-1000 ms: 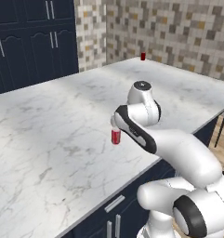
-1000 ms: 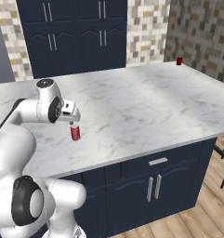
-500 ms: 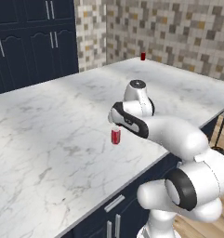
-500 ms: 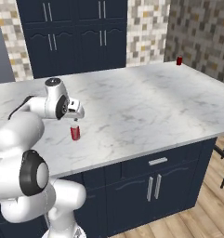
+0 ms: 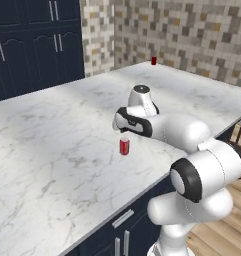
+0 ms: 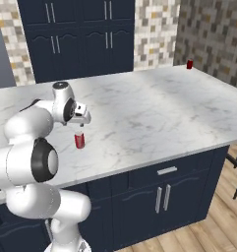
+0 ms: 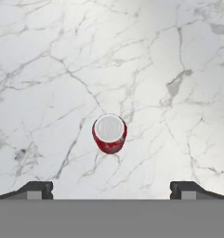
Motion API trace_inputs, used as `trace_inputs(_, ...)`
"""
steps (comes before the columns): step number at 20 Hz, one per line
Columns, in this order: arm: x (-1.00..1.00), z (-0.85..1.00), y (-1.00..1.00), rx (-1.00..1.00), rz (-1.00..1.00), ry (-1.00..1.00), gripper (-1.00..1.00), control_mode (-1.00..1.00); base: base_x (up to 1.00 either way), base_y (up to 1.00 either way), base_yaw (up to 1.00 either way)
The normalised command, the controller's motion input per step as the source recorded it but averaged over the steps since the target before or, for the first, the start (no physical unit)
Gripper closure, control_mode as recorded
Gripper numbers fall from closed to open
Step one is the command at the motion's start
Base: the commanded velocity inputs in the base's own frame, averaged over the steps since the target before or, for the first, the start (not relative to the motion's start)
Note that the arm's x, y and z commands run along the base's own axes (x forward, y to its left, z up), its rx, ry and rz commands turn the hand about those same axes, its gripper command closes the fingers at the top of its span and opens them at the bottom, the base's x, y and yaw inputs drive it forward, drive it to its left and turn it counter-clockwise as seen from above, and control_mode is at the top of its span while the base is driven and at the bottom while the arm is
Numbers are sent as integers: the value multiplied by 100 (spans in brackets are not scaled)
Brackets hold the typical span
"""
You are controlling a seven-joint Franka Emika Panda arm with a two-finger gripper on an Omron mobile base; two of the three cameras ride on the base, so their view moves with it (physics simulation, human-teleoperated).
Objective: Four empty soda cans are scattered around the kitchen. Gather all the cans and cluster them next to the stove for recycling.
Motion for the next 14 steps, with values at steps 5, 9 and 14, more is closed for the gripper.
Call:
trace_inputs(5,24,-9,4,0,0,0,-100,-100,0,0,0)
trace_inputs(9,25,-8,3,0,0,0,-100,-100,0,0,0)
trace_inputs(14,22,-6,3,0,0,0,-100,-100,0,0,0)
